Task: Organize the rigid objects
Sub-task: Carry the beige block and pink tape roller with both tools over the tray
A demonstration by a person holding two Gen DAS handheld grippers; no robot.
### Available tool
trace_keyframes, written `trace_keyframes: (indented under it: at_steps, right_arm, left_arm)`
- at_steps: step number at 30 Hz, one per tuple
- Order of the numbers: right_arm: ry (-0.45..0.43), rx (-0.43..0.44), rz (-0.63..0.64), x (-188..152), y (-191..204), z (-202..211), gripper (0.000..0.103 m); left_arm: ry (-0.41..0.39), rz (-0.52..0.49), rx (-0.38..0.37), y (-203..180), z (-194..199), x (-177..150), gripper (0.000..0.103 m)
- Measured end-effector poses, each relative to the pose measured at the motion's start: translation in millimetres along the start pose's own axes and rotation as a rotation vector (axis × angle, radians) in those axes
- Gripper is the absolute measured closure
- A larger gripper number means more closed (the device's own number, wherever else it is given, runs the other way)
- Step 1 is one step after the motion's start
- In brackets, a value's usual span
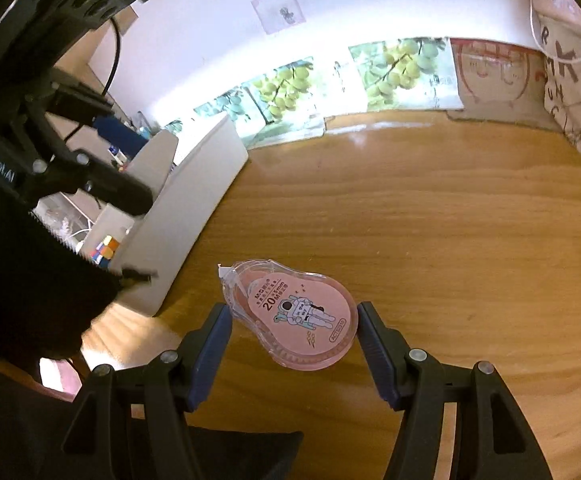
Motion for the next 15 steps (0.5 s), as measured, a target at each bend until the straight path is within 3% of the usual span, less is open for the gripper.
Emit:
trace_keyframes:
  at_steps: [4, 9, 15]
  right_arm:
    - [0.019, 0.019, 0.050, 7, 3, 15, 0.039]
    - [0.048, 0.065, 0.109, 21, 10, 22, 0.039]
    - [0.071, 0.116, 0.192, 44, 28, 18, 0.039]
  left_arm:
    - [-0.030, 0.140, 0.004, 9, 5, -2, 0.037]
    - [-0.095, 0.375, 0.094, 59, -18, -14, 0.037]
    - [-0.197, 0.601, 0.102, 84, 5, -47, 0.037]
Point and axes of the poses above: each gripper's, at about its wrist camera, not at the fingertips, and z roughly against the way its jaws point, y to its left, x to its top, the point moved 7 cm from there along -z, roughly the way its jaws point, and after that the axes turned 14 degrees about x, right-handed, at the moved point
